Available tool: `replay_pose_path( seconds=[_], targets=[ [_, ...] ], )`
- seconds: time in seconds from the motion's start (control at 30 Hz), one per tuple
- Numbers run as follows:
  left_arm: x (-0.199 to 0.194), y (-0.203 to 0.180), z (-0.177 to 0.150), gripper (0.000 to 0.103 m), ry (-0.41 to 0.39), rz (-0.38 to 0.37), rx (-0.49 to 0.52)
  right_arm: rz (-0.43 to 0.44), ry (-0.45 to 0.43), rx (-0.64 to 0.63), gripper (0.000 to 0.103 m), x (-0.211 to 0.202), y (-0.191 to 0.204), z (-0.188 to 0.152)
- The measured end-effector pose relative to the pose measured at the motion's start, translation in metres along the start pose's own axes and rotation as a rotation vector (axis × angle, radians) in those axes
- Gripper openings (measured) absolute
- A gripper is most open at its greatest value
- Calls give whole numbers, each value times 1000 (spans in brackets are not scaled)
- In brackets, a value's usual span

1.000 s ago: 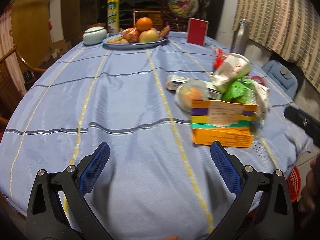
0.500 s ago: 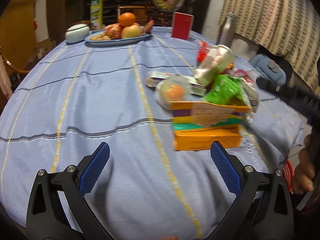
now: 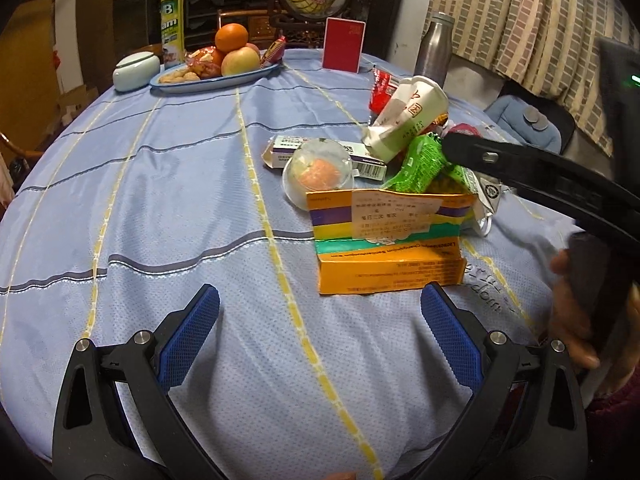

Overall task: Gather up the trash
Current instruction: 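Grasp the green-and-white milk carton with the right gripper and lift it, then drop the milk carton in the red basket with right gripper while left grasps medicine box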

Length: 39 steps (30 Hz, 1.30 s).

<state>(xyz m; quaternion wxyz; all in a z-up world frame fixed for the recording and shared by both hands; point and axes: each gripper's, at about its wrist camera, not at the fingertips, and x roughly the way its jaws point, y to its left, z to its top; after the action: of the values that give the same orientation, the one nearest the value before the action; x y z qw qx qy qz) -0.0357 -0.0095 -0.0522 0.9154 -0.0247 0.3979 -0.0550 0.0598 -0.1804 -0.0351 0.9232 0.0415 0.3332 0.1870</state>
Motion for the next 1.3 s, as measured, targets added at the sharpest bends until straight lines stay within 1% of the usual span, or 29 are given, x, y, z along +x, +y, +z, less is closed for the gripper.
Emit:
replay_pose_path(
  seconds=[0.03, 0.1, 0.17, 0.3, 0.37, 0.4, 0.5, 0.53, 0.6, 0.67, 0.73, 0.9, 1.07, 1.17, 1.23, 1.3],
  targets=[
    [0, 1, -1, 97, 0, -1, 0, 15, 26, 4, 97, 7, 2, 2],
    [1, 1, -2, 97, 3, -4, 0, 4, 75, 4, 97, 18, 4, 1],
    [3, 2, -3, 97, 12, -11, -3, 11, 66, 8, 97, 18, 4, -1],
    [6, 0, -5, 97, 22, -10, 1, 19, 7, 9, 95, 4, -1, 0],
    [6, 1, -5, 97, 23, -10, 0, 57, -46, 40, 95, -12, -8, 3],
    [6, 1, -4, 97, 24, -12, -2, 90, -83, 52, 95, -25, -12, 5],
    [7, -1, -2, 97, 32, -28, -6, 141, -173, 81, 95, -52, -26, 12],
    [8, -2, -1, 97, 36, -38, -5, 156, -190, 93, 95, -56, -31, 14],
    [10, -8, 2, 97, 43, -53, 3, 178, -193, 136, 95, -60, -44, 18],
    [10, -14, 4, 97, 44, -59, 14, 183, -208, 208, 95, -66, -64, 16],
    [12, -21, 6, 97, 43, -66, 32, 170, -234, 234, 95, -76, -78, 12],
    [26, -39, 18, 97, 65, -94, 62, 75, -291, 250, 95, -107, -104, -1],
    [47, -51, 34, 97, 101, -100, 36, 50, -288, 257, 95, -116, -121, -17],
    [59, -54, 36, 97, 145, -70, 8, 35, -283, 250, 96, -118, -125, -24],
    [57, -52, 34, 97, 139, -57, 21, 37, -276, 250, 96, -117, -127, -28],
    [52, -45, 31, 97, 130, -21, 31, 45, -266, 252, 96, -117, -129, -30]
  ],
)
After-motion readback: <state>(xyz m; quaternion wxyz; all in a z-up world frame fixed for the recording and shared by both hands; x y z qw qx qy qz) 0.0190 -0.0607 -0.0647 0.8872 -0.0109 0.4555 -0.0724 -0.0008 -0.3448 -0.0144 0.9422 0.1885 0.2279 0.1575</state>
